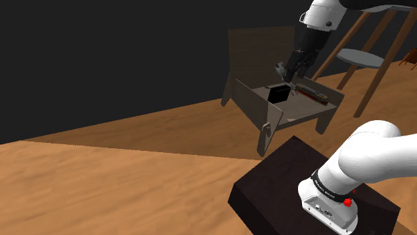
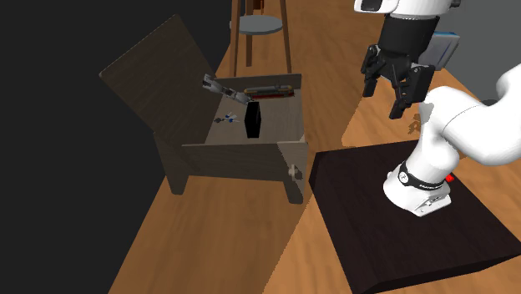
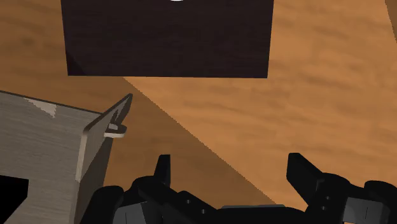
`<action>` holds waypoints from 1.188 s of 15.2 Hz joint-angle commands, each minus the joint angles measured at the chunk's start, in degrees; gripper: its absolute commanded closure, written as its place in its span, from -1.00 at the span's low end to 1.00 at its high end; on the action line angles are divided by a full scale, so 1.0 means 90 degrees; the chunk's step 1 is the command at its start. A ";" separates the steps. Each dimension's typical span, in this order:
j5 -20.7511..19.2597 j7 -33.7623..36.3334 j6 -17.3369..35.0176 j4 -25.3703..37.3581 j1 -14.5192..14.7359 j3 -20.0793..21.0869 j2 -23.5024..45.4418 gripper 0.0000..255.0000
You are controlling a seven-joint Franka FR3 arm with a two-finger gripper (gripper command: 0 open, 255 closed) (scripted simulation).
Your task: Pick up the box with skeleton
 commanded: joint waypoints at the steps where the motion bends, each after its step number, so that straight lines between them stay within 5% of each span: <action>1: 0.0000 0.0000 0.0000 0.0000 0.0000 0.0000 0.0000 -1.00; 9: -0.1013 -0.2191 0.0611 -0.0534 -0.0017 -0.1308 0.0221 -1.00; 18: -0.1852 -0.4640 0.1646 -0.0332 0.0162 -0.2856 0.1462 -1.00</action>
